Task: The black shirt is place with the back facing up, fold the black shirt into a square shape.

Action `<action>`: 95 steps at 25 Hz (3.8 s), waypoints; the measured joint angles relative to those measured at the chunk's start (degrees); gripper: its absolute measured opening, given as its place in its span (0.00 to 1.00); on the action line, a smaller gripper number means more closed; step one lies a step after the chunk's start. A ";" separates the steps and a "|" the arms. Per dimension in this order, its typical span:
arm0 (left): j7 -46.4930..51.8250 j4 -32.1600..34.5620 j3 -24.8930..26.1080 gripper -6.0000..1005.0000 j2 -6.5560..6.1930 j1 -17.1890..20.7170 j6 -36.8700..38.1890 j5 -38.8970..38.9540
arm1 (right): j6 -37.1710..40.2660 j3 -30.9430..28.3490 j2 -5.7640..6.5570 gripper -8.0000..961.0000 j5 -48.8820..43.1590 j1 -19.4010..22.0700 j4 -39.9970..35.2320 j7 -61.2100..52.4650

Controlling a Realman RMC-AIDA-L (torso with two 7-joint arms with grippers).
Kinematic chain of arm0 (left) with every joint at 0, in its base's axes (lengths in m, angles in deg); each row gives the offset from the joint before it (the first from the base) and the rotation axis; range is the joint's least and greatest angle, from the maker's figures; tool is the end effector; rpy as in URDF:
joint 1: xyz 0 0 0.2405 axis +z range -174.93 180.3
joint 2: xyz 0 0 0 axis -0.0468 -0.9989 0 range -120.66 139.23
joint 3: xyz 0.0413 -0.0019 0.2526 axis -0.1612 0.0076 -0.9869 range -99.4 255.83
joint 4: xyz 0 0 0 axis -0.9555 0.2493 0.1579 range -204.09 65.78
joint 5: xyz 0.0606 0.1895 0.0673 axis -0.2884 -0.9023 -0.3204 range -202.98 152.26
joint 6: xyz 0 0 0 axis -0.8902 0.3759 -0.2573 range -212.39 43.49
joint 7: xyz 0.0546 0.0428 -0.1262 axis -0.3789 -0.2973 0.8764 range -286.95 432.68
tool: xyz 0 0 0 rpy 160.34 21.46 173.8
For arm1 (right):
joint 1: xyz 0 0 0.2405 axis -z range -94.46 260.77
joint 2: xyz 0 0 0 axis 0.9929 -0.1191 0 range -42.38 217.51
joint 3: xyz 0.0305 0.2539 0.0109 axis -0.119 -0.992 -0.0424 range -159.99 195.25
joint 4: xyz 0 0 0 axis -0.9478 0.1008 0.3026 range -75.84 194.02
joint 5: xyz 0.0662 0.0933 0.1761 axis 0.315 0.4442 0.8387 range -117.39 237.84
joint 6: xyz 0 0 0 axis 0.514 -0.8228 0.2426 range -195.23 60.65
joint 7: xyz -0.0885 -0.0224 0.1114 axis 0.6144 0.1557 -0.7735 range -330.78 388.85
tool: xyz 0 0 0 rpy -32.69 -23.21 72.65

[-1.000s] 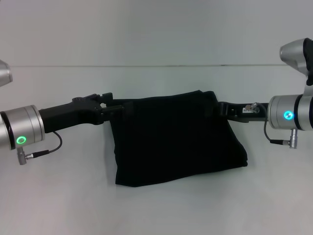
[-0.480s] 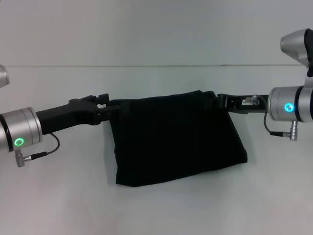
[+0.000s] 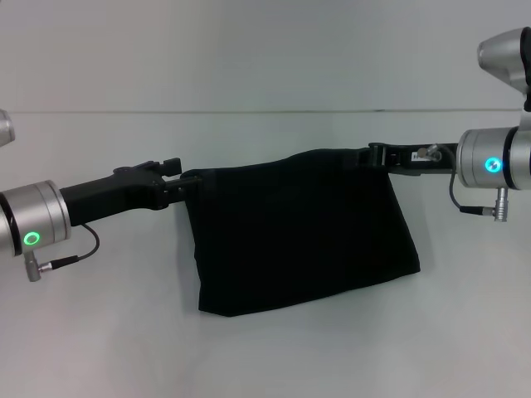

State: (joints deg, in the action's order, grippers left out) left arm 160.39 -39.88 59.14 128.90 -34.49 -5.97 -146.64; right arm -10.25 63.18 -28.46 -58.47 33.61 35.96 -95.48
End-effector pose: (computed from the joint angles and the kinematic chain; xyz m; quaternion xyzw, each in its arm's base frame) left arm -0.2713 0.3705 0.0026 -0.8556 -0.3655 -0.2978 0.2137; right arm 0.2186 0.4365 -0.0284 -0.8080 0.5263 0.1867 0.1877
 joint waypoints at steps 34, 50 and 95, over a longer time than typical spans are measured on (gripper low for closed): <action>6.03 -3.49 -0.44 0.94 0.71 -1.71 -11.73 2.38 | -3.09 0.41 0.12 0.57 0.46 0.48 2.36 -0.84; 4.75 -5.16 -0.21 0.94 1.40 -1.76 -16.83 2.38 | -13.93 0.39 -2.04 0.59 2.54 -1.92 0.97 3.20; 5.88 -5.11 -0.01 0.94 1.81 -1.92 -19.32 3.25 | -14.27 11.49 -2.18 0.03 16.25 4.08 -0.88 24.83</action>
State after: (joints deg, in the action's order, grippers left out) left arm 166.28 -44.99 59.13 130.71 -36.42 -25.29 -143.40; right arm -24.52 74.67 -30.64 -42.22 37.68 35.07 -70.65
